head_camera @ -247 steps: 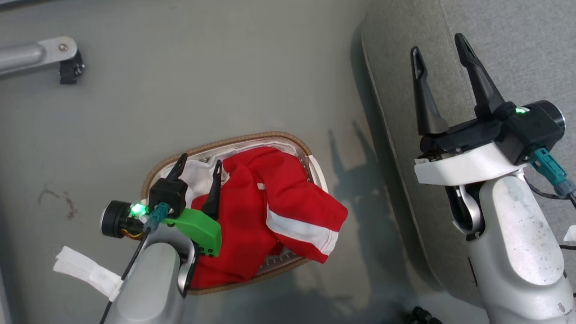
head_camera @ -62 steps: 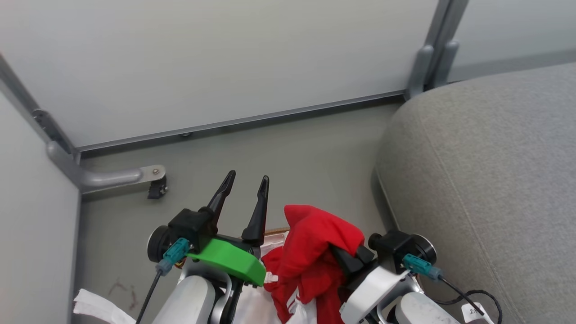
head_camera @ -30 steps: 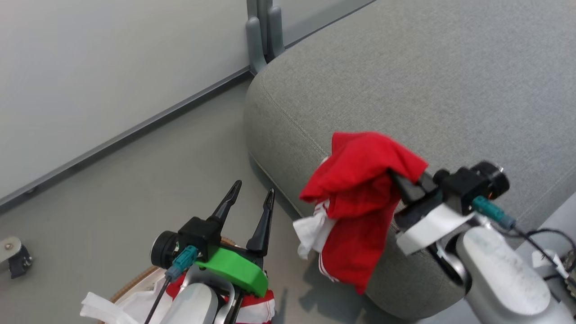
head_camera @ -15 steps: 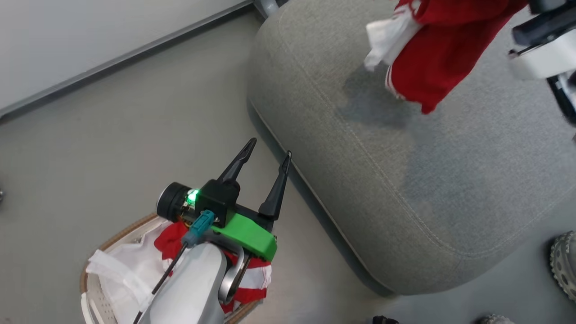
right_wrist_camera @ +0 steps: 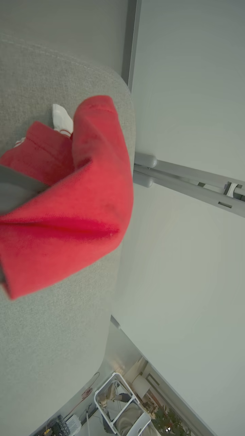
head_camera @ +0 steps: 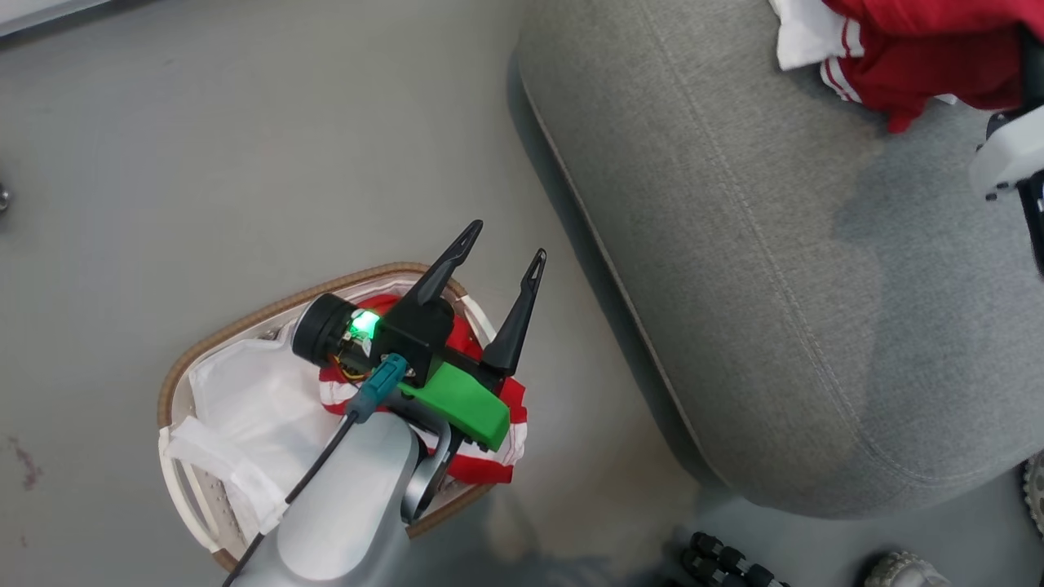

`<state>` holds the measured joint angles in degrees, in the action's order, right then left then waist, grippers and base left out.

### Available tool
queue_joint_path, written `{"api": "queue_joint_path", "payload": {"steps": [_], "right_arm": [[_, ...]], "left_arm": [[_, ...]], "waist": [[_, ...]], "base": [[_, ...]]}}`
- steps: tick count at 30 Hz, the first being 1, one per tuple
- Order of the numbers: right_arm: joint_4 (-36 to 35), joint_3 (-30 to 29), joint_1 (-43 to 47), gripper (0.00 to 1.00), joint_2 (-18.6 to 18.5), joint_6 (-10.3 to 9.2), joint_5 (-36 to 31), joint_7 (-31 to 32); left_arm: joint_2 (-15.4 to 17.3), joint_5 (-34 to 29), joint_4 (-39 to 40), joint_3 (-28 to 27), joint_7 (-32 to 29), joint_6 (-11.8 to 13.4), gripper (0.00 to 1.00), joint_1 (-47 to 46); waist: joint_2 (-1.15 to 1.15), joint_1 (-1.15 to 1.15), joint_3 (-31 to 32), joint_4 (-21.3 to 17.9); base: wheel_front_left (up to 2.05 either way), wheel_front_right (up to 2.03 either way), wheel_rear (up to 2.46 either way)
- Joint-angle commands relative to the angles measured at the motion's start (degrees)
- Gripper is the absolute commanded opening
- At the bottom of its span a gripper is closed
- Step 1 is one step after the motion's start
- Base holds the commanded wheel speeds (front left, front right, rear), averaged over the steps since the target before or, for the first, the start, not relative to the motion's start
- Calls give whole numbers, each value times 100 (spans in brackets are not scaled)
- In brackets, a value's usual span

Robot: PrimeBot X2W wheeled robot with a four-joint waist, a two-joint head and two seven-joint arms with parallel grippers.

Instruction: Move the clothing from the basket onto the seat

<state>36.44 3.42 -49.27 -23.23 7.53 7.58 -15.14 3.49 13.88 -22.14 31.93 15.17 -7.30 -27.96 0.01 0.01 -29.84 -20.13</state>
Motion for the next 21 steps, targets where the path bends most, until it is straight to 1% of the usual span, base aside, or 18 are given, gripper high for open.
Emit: {"api": "queue_joint_path", "payload": {"steps": [1, 2, 3, 4, 5, 6, 7, 8, 9, 16, 21], "right_arm": [[141, -106, 116, 0, 53, -8, -85, -1], [269, -214, 216, 0, 117, -8, -111, -1], [351, -314, 304, 15, 160, -8, -146, -1], [405, -381, 387, 20, 188, -8, -192, -1], [434, -461, 504, 33, 244, -8, -241, -1], [441, -524, 603, 39, 293, -8, -284, -1], [430, -623, 714, 50, 334, -8, -330, -1], [419, -697, 806, 82, 365, -8, -366, -1], [403, -751, 945, 100, 413, -8, -418, -1], [228, -1083, 1826, 100, 625, -8, -445, -1], [-122, -1267, 2463, 100, 788, -8, -427, -1]], "left_arm": [[64, -15, -4, 19, -3, -30, 100, -113], [62, -4, -12, 32, -3, -30, 100, -102], [64, 12, -24, 38, -3, -30, 100, -84], [65, 20, -39, 37, -3, -30, 100, -63], [61, 38, -59, 32, -3, -30, 100, -26], [57, 56, -77, 24, -3, -30, 100, 10], [51, 71, -102, 18, -3, -30, 100, 49], [47, 77, -122, 0, -3, -31, 100, 73], [40, 87, -144, -18, -3, -31, 100, 98], [-4, 174, -172, -118, -3, -31, 100, 322], [-39, 216, -144, -135, -3, -30, 100, 564]], "waist": [[-1, -1, -246, 263], [-1, -1, -241, 275], [-1, -1, -229, 281], [-1, -1, -205, 280], [-1, -1, -164, 273], [-1, -1, -119, 266], [-1, -1, -63, 258], [-1, -1, -8, 249], [-1, -1, 59, 238], [-1, -1, 618, 184], [-1, -1, 1023, 185]], "base": [[0, 0, 0], [0, 0, 0], [0, 0, 0], [0, 0, 0], [0, 0, 0], [0, 0, 0], [0, 0, 0], [0, 0, 0], [0, 0, 0], [0, 0, 0], [0, 0, 0]]}}
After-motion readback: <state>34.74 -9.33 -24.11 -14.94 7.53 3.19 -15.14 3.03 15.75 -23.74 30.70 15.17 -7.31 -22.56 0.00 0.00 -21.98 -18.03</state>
